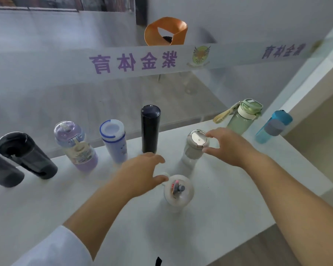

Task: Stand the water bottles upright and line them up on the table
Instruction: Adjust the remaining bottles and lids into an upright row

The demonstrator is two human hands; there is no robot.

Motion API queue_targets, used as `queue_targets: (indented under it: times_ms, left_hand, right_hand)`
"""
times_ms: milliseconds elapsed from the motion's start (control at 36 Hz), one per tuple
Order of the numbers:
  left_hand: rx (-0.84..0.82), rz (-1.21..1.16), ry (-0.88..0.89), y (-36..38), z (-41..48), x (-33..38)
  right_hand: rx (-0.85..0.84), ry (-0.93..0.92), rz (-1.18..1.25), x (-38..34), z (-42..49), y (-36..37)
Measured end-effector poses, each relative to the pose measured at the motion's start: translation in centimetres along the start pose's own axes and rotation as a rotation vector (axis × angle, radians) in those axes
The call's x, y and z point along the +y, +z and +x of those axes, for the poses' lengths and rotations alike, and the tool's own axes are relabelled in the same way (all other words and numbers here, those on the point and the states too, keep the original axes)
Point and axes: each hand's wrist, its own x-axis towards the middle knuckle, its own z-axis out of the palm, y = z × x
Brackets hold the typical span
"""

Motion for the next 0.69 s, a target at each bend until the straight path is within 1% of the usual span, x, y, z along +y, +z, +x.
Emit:
queue_targets:
  times_ms: [56,167,278,444,528,694]
  left_hand:
    - [-0.035,-0.017,-0.004,1.0,0.4,1.0]
    - [-0.097,-0.082,-0.065,2.8,1.3,2.9]
    - [-0.067,-0.11,-0.175,4.5,1.9,4.7]
    - [-0.078,-0.118,-0.341,6.6,2.0,6.7]
    - [-0.054,-0.101,-0.39,7.5,1.9,7.7]
    - [-0.033,-0.13,-0.463,8.9,2.1,8.7]
  right_hand:
    - [-0.002,-0.023,-0.019,1.0,0.4,0.7]
    - [-0.009,-0.089,-0.065,3.0,1.8,2.0]
    - [-0.058,-0.166,-0.119,4.3,3.6,2.6]
    - [-0.134,-0.328,-0.111,5.8,6.1,3.6]
    - [-0.163,-0.394,-0.11,6.1,7.0,4.1]
    - [-0.172,-0.416,-0.084,6.4,7.7,4.7]
